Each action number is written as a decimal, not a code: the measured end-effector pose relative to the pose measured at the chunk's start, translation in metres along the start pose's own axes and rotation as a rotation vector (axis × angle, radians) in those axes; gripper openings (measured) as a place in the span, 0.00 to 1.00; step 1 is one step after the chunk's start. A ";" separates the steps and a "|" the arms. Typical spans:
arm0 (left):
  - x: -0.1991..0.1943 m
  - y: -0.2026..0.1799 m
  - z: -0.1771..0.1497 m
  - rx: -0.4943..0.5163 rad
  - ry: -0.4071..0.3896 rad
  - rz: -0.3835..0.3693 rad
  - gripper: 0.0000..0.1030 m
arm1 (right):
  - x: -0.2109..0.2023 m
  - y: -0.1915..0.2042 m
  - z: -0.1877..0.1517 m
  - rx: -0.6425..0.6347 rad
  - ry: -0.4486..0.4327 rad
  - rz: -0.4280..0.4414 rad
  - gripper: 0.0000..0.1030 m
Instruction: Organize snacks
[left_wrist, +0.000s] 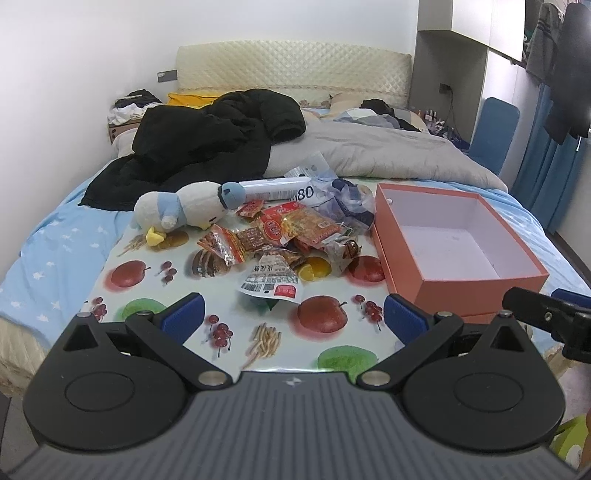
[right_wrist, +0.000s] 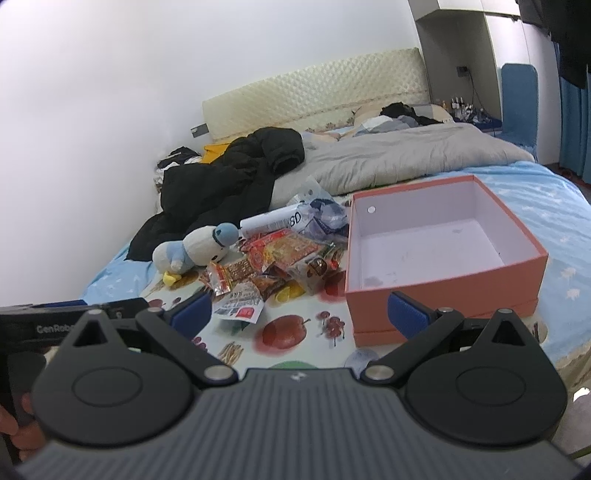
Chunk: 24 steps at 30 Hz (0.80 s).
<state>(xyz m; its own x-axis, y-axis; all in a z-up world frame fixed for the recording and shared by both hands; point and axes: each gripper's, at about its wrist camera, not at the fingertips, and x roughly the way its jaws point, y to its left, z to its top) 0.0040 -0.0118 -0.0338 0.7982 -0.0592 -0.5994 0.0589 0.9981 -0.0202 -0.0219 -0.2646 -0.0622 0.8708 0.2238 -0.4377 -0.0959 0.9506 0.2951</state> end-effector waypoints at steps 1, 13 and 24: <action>0.000 0.000 -0.001 0.000 0.002 0.001 1.00 | -0.001 0.000 -0.001 -0.001 0.002 0.002 1.00; -0.004 0.001 -0.004 0.004 -0.005 0.001 1.00 | 0.003 0.006 0.002 -0.021 -0.008 0.021 1.00; -0.003 0.001 -0.008 -0.009 0.002 -0.007 1.00 | 0.000 0.004 -0.001 -0.017 -0.002 0.015 1.00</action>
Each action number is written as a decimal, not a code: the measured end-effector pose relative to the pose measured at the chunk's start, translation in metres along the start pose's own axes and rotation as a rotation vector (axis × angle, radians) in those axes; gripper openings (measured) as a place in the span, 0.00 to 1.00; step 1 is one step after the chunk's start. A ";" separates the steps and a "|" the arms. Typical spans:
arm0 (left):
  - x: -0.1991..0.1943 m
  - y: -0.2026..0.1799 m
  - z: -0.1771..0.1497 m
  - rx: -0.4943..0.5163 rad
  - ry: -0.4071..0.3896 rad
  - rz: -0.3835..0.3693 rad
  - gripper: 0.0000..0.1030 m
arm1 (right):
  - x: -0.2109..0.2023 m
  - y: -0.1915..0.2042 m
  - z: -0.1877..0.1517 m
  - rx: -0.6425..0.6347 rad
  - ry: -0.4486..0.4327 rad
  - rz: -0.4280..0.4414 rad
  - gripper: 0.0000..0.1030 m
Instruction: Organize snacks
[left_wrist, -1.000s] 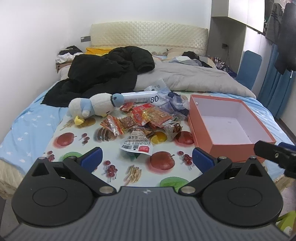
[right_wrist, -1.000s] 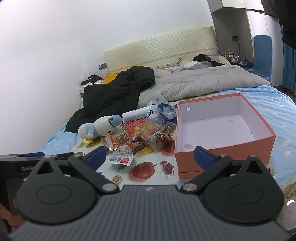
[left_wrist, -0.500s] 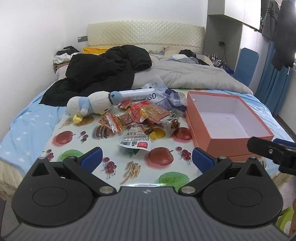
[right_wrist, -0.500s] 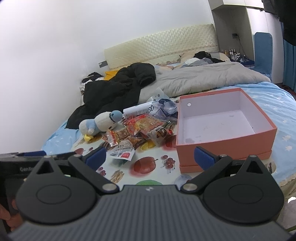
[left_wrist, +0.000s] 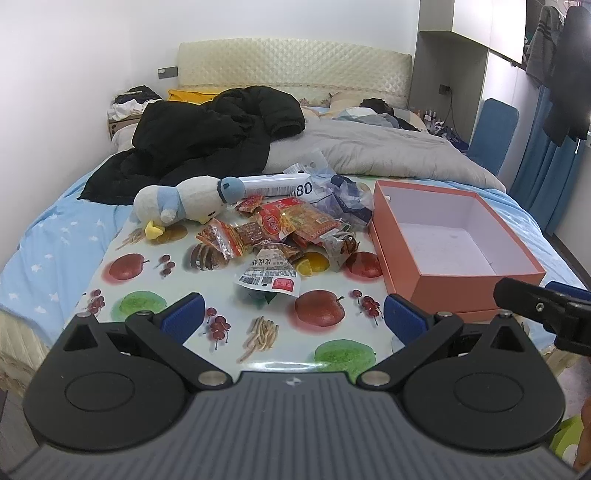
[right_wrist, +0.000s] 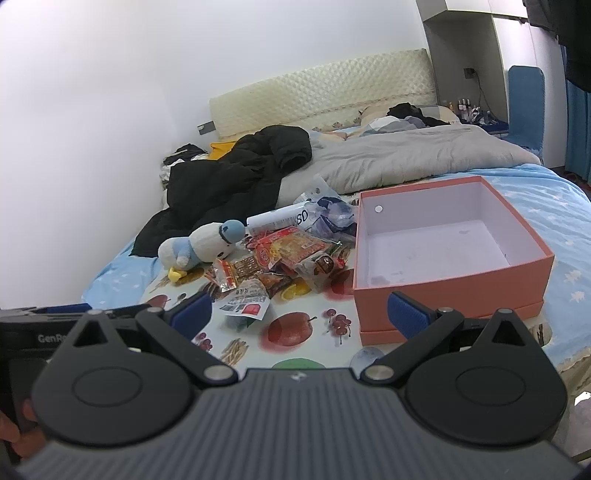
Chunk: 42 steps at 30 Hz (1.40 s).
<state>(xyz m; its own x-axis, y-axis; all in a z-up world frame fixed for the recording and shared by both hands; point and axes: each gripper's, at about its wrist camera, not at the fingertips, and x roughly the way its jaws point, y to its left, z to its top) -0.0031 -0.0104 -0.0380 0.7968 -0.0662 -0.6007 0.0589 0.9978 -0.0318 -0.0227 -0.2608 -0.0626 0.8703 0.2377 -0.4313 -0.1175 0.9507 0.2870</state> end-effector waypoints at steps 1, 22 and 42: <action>0.000 0.000 0.000 0.000 -0.001 -0.004 1.00 | -0.001 0.000 0.000 -0.001 -0.001 -0.002 1.00; 0.015 -0.003 -0.009 0.013 0.020 0.005 1.00 | 0.000 -0.005 -0.009 0.018 0.007 -0.003 1.00; 0.021 0.011 -0.010 0.000 0.043 0.016 1.00 | 0.009 0.001 -0.009 0.037 0.015 0.067 0.88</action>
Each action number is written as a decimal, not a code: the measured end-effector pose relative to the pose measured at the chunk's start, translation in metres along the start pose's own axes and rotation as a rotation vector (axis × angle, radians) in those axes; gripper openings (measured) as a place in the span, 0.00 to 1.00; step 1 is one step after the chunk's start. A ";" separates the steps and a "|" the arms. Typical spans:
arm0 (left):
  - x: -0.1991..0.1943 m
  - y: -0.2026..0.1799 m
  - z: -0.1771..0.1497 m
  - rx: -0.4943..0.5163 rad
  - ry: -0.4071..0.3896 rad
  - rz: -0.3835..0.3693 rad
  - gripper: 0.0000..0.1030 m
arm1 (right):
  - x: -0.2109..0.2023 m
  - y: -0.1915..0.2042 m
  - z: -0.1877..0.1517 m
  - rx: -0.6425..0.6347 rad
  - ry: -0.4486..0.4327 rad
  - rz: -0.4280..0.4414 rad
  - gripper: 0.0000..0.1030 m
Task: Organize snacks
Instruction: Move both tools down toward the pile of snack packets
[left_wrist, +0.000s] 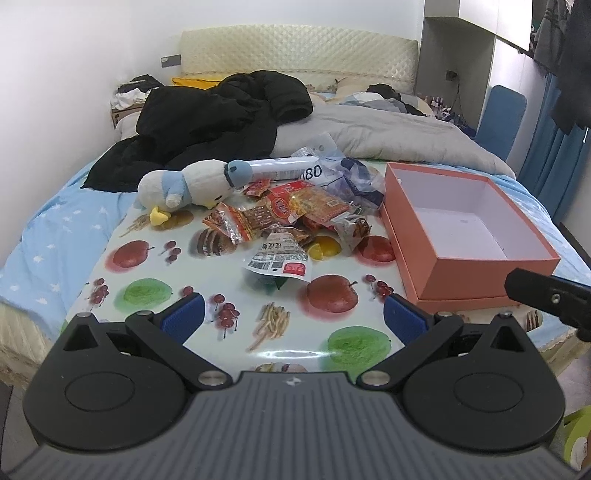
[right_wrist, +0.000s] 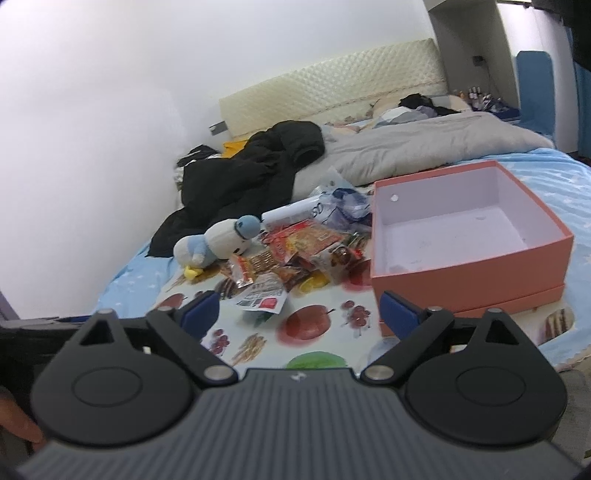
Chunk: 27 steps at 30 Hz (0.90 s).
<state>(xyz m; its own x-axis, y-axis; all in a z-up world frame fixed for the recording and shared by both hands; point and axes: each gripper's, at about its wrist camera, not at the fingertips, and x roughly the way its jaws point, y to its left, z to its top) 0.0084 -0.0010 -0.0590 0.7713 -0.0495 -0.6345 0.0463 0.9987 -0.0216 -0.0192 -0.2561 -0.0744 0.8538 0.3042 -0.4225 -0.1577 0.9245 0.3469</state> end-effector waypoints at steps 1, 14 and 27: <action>0.001 0.001 0.001 0.000 0.000 -0.006 1.00 | 0.002 0.001 0.000 0.001 0.004 0.003 0.81; 0.037 0.008 0.015 0.005 0.004 -0.040 1.00 | 0.026 0.002 0.004 -0.015 -0.043 0.014 0.77; 0.127 0.052 0.027 -0.108 0.054 -0.079 1.00 | 0.099 0.014 0.007 -0.126 0.015 0.003 0.54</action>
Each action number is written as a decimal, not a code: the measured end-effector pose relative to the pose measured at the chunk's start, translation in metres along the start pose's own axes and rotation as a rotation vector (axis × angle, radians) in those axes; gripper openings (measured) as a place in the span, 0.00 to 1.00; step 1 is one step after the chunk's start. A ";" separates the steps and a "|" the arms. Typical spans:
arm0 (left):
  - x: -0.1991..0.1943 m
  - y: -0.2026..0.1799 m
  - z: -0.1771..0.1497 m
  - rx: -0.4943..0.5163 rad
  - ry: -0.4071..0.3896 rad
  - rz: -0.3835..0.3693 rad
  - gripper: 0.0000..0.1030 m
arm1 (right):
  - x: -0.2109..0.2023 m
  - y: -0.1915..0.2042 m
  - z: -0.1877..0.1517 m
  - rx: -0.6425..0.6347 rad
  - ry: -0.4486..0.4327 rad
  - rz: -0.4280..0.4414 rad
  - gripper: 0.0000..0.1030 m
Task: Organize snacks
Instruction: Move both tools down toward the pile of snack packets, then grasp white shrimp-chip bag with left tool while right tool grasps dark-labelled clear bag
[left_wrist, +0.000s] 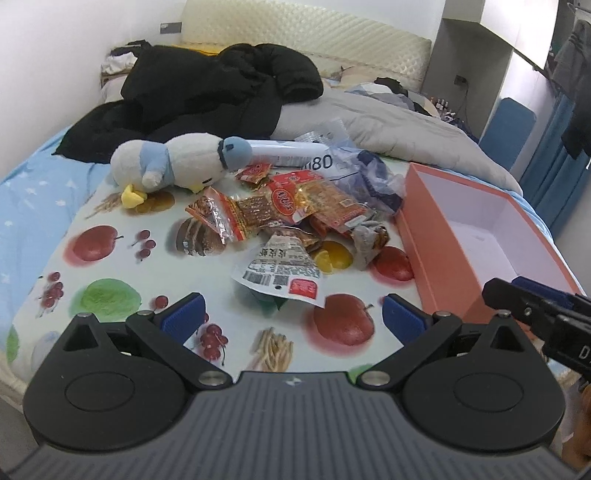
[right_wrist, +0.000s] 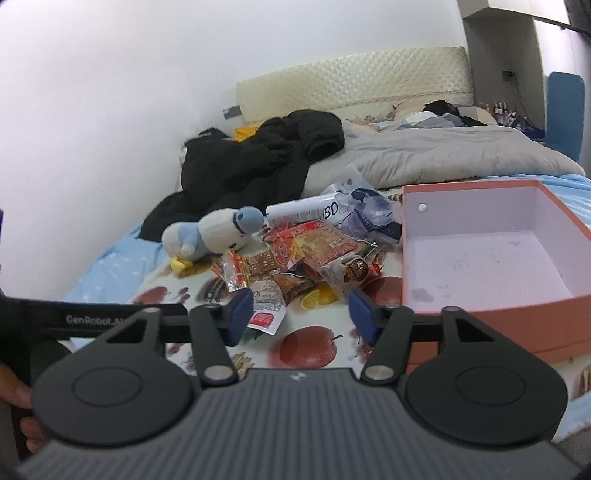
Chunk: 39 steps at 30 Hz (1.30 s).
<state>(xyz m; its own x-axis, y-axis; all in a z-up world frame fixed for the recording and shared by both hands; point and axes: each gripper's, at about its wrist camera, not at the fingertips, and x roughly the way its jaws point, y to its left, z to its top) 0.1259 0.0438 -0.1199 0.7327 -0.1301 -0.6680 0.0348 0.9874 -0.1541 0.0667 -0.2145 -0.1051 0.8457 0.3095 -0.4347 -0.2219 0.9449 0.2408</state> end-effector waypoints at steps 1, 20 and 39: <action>0.008 0.004 0.002 -0.006 0.002 -0.004 0.99 | 0.009 0.002 0.000 -0.008 0.006 0.001 0.51; 0.160 0.050 0.054 -0.110 0.074 -0.135 0.88 | 0.172 -0.003 -0.014 -0.077 0.106 -0.152 0.51; 0.267 0.049 0.052 -0.081 0.259 -0.230 0.72 | 0.271 -0.025 -0.021 -0.115 0.144 -0.271 0.73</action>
<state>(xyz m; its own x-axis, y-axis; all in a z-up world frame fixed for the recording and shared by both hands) 0.3586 0.0626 -0.2677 0.5153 -0.3766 -0.7698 0.1169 0.9208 -0.3722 0.2915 -0.1519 -0.2473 0.8060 0.0495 -0.5898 -0.0585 0.9983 0.0039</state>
